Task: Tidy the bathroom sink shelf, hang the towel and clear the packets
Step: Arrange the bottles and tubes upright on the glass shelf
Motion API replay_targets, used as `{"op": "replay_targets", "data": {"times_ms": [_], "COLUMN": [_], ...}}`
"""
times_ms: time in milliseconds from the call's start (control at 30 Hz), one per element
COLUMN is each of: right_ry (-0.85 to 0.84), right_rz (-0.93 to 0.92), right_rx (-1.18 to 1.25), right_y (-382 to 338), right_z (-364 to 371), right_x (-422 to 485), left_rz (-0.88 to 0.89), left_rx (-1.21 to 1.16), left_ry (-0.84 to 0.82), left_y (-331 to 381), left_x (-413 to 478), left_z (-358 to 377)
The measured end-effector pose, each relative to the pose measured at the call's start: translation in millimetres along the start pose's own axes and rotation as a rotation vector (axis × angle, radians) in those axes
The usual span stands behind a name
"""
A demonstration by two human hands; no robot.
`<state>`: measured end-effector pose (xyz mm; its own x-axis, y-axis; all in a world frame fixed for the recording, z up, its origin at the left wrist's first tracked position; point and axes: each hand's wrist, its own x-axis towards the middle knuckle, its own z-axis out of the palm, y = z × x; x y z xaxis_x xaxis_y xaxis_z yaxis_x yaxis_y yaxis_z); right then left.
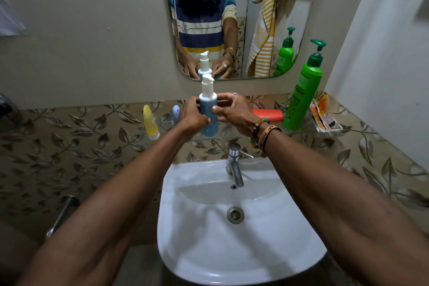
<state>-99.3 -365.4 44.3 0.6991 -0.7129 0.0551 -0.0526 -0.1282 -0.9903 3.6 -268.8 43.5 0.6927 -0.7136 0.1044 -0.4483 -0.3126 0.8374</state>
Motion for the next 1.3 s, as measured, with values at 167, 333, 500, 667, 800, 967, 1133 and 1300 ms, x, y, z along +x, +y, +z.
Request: {"op": "replay_targets", "data": {"times_ms": [167, 333, 500, 667, 800, 967, 1133, 1300], "right_ry": [-0.004, -0.027, -0.020, -0.022, -0.024, -0.030, -0.036, -0.030], "right_rz": [0.000, 0.005, 0.014, 0.013, 0.002, 0.005, 0.008, 0.004], "right_rx": [0.008, -0.003, -0.012, -0.025, -0.043, -0.054, -0.057, -0.070], "right_y": [0, 0, 2, 4, 4, 5, 3, -1], "right_z": [-1, -2, -3, -3, -4, -5, -6, -7], "right_x": [0, 0, 2, 5, 7, 7, 5, 1], "left_rz": [-0.013, -0.016, -0.026, -0.019, -0.035, -0.037, -0.048, -0.057], "left_rx": [-0.001, -0.013, -0.040, -0.017, -0.006, 0.006, 0.024, 0.069], "left_ry": [-0.011, -0.015, -0.036, -0.022, -0.031, -0.033, -0.025, -0.013], "left_y": [-1, 0, 1, 0, 1, 4, 7, 9], "left_x": [3, 5, 8, 10, 12, 10, 7, 2], "left_z": [1, 2, 3, 4, 4, 5, 5, 3]}}
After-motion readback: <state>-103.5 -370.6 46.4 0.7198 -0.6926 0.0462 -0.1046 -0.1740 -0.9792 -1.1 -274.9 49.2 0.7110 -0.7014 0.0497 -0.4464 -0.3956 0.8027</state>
